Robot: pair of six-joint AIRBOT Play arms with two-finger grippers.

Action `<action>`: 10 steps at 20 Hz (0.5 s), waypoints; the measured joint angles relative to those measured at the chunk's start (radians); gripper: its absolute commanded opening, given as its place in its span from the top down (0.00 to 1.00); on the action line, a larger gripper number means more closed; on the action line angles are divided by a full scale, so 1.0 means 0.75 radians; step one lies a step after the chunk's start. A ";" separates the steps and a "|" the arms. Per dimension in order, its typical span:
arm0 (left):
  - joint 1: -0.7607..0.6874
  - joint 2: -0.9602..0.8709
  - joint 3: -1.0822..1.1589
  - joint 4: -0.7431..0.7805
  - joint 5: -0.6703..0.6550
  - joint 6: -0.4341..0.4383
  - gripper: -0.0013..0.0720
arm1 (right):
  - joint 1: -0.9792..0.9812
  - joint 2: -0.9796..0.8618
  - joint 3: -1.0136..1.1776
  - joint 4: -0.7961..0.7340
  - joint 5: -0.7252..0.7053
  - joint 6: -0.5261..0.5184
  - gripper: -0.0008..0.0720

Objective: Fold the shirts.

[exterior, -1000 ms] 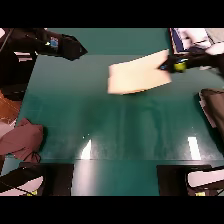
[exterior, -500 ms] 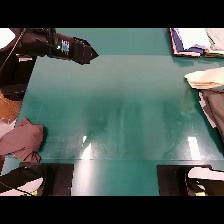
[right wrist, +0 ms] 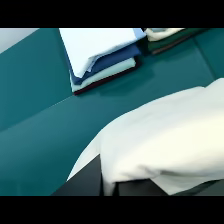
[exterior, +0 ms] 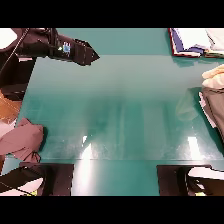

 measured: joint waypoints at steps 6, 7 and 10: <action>0.000 0.000 0.000 0.003 -0.008 0.034 0.95 | -0.122 0.134 -0.145 -0.223 0.150 0.046 0.97; 0.000 0.000 0.000 0.006 -0.009 0.041 0.95 | -0.152 0.169 -0.211 -0.269 0.160 0.050 0.97; 0.000 0.000 0.000 0.006 -0.011 0.055 0.95 | -0.260 0.278 -0.437 -0.416 0.182 0.056 0.94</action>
